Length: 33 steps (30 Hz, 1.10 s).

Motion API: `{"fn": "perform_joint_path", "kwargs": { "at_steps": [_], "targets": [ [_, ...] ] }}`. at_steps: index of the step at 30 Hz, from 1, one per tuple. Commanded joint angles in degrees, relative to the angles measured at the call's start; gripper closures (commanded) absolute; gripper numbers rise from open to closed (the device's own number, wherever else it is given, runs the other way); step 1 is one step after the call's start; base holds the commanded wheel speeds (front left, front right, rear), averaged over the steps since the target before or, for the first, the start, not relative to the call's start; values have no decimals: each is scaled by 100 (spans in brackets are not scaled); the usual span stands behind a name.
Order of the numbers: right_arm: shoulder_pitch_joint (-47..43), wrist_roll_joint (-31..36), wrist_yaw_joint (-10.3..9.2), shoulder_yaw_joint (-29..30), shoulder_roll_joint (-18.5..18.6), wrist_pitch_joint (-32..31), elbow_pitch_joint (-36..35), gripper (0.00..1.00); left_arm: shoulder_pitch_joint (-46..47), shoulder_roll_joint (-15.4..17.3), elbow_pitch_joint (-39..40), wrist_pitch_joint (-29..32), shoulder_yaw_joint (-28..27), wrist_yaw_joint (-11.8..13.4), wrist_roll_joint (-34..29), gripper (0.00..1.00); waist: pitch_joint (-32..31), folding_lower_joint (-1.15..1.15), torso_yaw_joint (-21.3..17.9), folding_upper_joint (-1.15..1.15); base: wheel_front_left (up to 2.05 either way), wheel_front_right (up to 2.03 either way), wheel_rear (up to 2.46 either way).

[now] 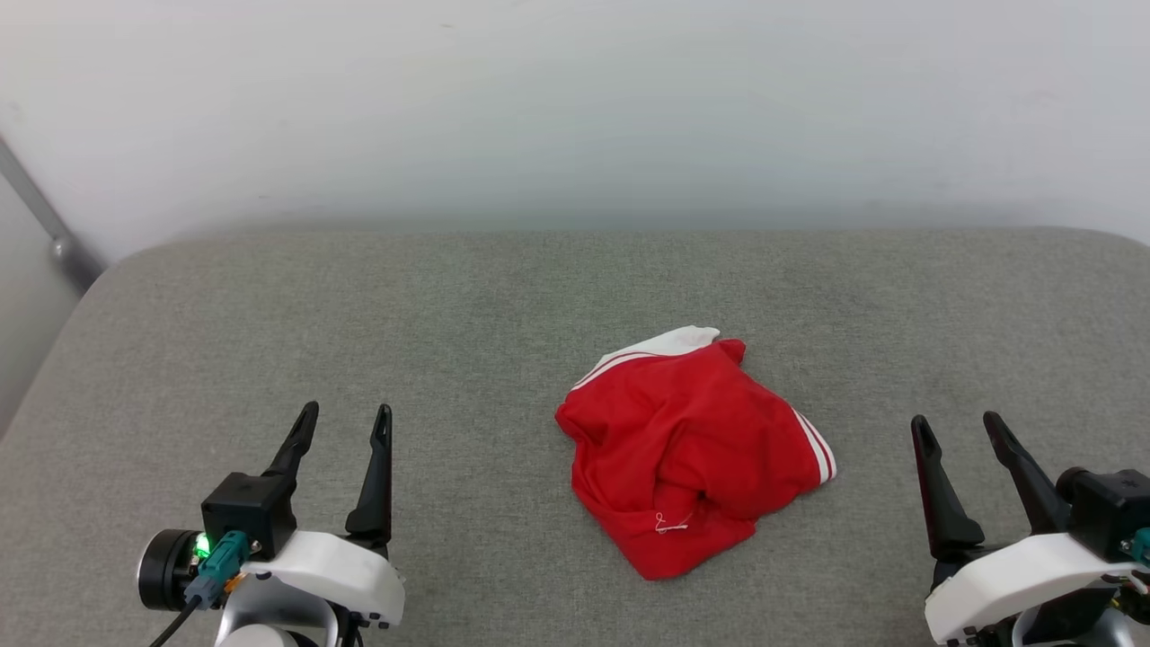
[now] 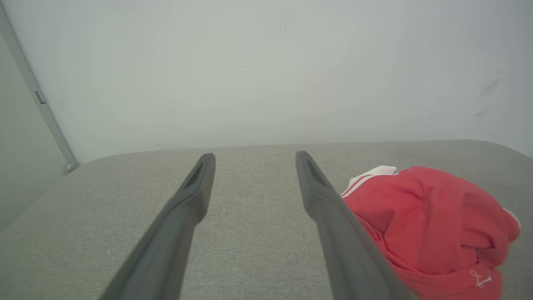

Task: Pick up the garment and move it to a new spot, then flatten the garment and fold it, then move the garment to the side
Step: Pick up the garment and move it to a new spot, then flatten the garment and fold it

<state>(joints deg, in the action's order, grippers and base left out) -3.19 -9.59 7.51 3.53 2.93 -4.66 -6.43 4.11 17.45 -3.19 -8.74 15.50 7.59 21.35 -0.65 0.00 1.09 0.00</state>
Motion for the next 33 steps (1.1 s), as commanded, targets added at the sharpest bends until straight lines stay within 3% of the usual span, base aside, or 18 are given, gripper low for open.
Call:
{"fn": "perform_joint_path", "kwargs": {
  "at_steps": [1,10,13,16,21,27,28,33],
  "targets": [
    [22,14,-3,-6,-8,-2,-29,0,62,14,7,12,-11,10,23,0,0,0,-13,0,0,0,0],
    [110,0,-4,100,-7,-56,21,0,99,37,3,24,-44,57,92,0,48,0,-73,0,0,0,0],
    [267,-362,-4,371,-7,-316,148,0,197,-11,44,-11,-11,68,68,0,185,0,-3,0,0,0,0],
    [573,-504,-3,756,37,-950,473,0,343,-92,13,-101,69,9,43,0,340,0,146,0,0,0,0],
    [1303,-920,-3,873,428,-2252,1148,0,604,-262,-133,-299,152,-85,84,0,647,0,412,0,0,0,0],
    [2211,-1241,-3,373,757,-3794,1882,0,882,-430,-300,-475,283,-195,17,0,992,0,762,0,0,0,0],
    [2607,-1229,-3,141,796,-4307,2188,0,991,-510,-409,-533,349,-258,6,0,1120,0,899,0,0,0,0],
    [3075,-1217,-3,-237,793,-4704,2893,0,1145,-658,-600,-604,424,-364,-17,0,1244,0,1060,0,0,0,0]
  ]
}}
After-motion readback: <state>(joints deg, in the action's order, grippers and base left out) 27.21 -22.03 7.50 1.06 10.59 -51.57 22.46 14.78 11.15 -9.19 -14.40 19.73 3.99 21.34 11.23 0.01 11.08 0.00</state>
